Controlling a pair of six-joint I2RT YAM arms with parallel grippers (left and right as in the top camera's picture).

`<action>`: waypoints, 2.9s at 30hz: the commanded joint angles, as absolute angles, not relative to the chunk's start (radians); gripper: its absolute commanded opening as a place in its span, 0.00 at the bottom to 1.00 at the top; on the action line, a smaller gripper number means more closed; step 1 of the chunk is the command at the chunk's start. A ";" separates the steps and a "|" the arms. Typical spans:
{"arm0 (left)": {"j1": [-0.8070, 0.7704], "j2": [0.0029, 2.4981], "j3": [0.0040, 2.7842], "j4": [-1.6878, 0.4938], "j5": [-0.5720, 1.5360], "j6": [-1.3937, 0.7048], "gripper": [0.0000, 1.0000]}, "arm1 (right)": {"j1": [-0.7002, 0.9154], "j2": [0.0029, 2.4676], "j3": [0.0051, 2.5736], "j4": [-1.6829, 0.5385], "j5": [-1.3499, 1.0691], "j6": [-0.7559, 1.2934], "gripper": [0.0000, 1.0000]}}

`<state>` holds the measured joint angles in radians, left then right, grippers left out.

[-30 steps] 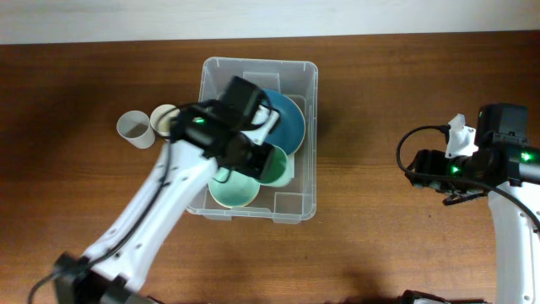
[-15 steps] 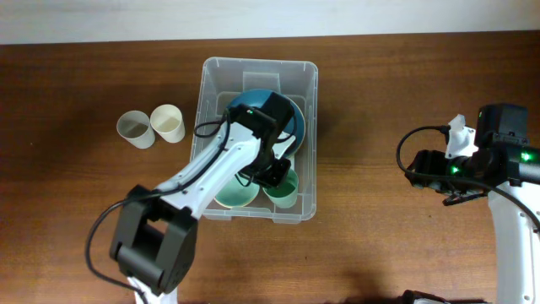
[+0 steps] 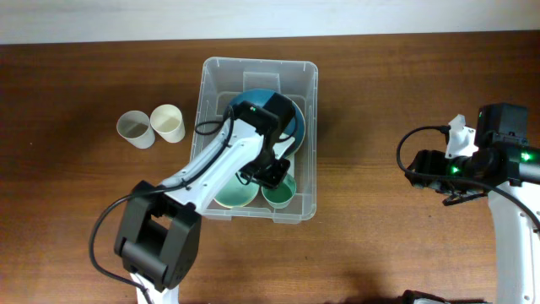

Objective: Pack container
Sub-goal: 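Carry the mint green cup into the container's front right corner, then move the left gripper to the gray cup and grasp it, then lower the gray cup into the mint green cup in the container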

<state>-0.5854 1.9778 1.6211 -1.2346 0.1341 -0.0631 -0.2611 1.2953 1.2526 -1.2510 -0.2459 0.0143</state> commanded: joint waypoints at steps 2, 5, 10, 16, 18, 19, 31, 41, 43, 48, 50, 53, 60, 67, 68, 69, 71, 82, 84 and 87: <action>-0.579 1.946 1.885 -1.375 -0.083 -0.051 0.41 | -0.263 1.298 1.245 -1.252 -0.255 0.010 0.70; -0.511 1.893 2.038 -1.427 -0.137 -0.051 0.52 | -0.263 1.298 1.245 -1.252 -0.255 0.007 0.70; -0.229 1.823 2.081 -1.400 -0.118 -0.060 0.60 | -0.263 1.298 1.245 -1.252 -0.255 0.007 0.71; 0.116 1.853 2.060 -1.345 -0.003 -0.078 0.61 | -0.263 1.298 1.245 -1.252 -0.255 0.007 0.71; 0.182 1.878 2.059 -1.332 -0.001 -0.089 0.64 | -0.263 1.298 1.245 -1.252 -0.255 0.007 0.71; 0.227 1.904 2.059 -1.324 0.015 -0.090 0.64 | -0.263 1.298 1.245 -1.252 -0.255 0.007 0.71; 0.291 2.237 2.059 -1.275 0.039 -0.089 0.65 | -0.263 1.298 1.245 -1.252 -0.255 0.006 0.71; 0.291 2.381 2.059 -1.246 0.038 -0.089 0.29 | -0.263 1.298 1.245 -1.252 -0.255 0.003 0.71; 0.291 2.381 2.059 -1.248 0.038 -0.089 0.13 | -0.263 1.298 1.245 -1.252 -0.255 0.003 0.71; 0.291 2.380 2.060 -1.256 0.038 -0.089 0.00 | -0.263 1.298 1.245 -1.252 -0.255 0.003 0.71; 0.291 2.367 2.060 -1.267 0.038 -0.094 0.00 | -0.263 1.298 1.245 -1.252 -0.255 0.003 0.71; 0.291 2.312 2.061 -1.274 0.038 -0.101 0.01 | -0.263 1.298 1.245 -1.252 -0.255 0.003 0.72; 0.279 2.015 2.061 -1.295 0.117 -0.083 0.01 | -0.263 1.298 1.245 -1.252 -0.255 0.004 0.71; -0.001 1.830 2.061 -1.390 0.221 -0.015 0.01 | -0.263 1.298 1.245 -1.252 -0.255 0.004 0.71; -0.072 1.831 2.061 -1.397 0.219 0.004 0.00 | -0.263 1.298 1.245 -1.252 -0.255 0.003 0.72; -0.117 1.834 2.061 -1.401 0.211 0.007 0.01 | -0.263 1.298 1.245 -1.252 -0.255 0.004 0.71; -0.219 1.837 2.061 -1.406 0.187 0.025 0.01 | -0.263 1.298 1.245 -1.252 -0.255 0.003 0.71; -0.627 1.838 1.883 -1.351 0.045 0.010 0.01 | -0.263 1.298 1.245 -1.253 -0.255 0.004 0.71; -0.646 1.838 1.809 -1.330 0.044 0.005 0.00 | -0.263 1.298 1.245 -1.256 -0.255 0.004 0.71; -0.653 1.838 1.723 -1.307 0.044 -0.019 0.01 | -0.263 1.298 1.245 -1.257 -0.255 0.004 0.72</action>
